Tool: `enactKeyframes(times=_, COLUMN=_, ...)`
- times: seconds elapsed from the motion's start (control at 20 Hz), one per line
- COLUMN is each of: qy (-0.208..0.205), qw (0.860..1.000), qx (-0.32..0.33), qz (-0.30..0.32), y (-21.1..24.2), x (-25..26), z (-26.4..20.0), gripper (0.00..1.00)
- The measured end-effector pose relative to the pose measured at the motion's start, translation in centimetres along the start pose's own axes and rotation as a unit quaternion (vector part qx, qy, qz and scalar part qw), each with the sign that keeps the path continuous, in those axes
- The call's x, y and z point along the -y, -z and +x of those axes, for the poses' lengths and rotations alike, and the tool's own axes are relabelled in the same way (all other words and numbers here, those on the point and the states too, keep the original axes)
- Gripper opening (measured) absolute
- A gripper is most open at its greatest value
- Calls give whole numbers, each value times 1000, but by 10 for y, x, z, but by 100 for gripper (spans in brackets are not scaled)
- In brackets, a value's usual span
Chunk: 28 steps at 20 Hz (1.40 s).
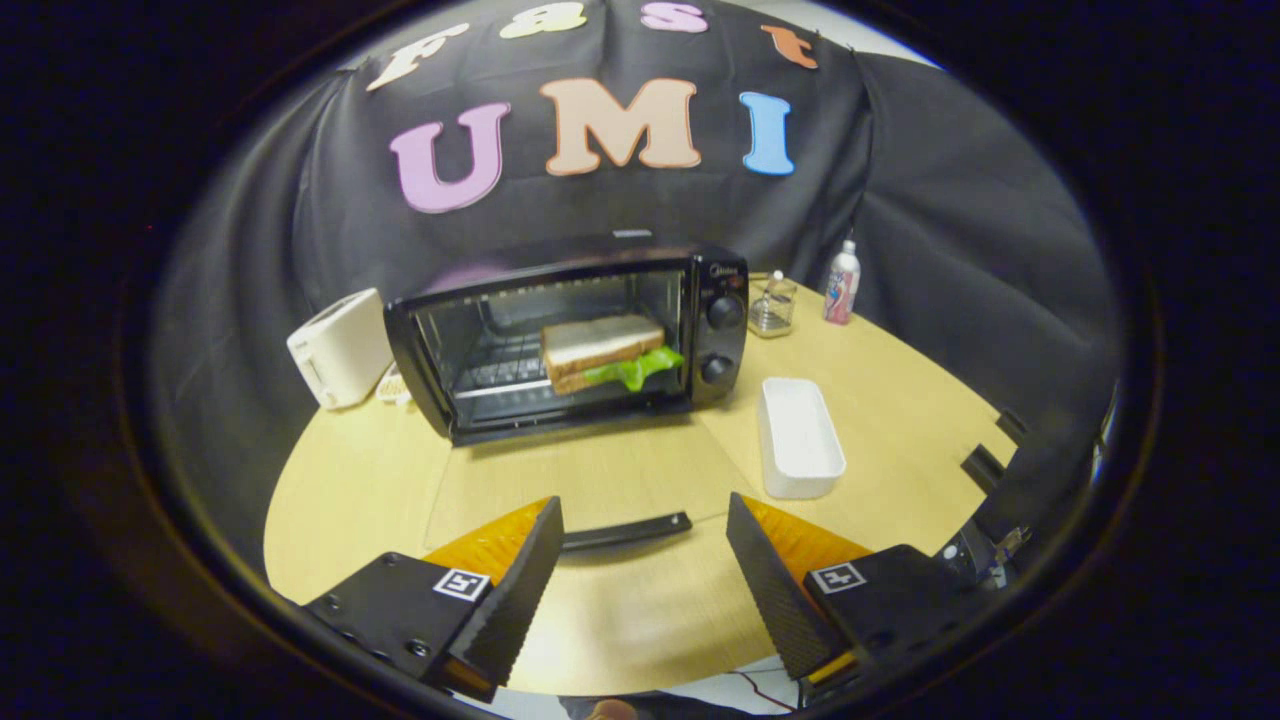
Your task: Open the toaster oven, put the food inside, and close the toaster oven door.
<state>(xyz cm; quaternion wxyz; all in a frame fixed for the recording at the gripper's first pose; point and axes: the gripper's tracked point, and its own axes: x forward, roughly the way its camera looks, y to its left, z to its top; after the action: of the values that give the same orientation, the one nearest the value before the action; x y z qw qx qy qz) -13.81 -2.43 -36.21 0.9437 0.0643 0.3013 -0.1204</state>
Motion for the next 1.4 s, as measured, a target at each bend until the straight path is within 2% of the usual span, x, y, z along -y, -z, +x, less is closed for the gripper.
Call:
enactKeyframes(times=0.4, qy=12, qw=998, qx=-56, qz=-22, y=43, x=7, z=15, gripper=100)
enactKeyframes(times=0.6, qy=15, qw=995, qx=-71, qz=-62, y=55, x=8, z=30, gripper=100)
enactKeyframes(times=0.95, qy=1, qw=991, qx=-91, qz=-100, y=74, x=-6, z=53, gripper=100)
enactKeyframes(times=1.4, qy=8, qw=990, qx=-69, qz=-123, y=57, x=-8, z=47, gripper=98)
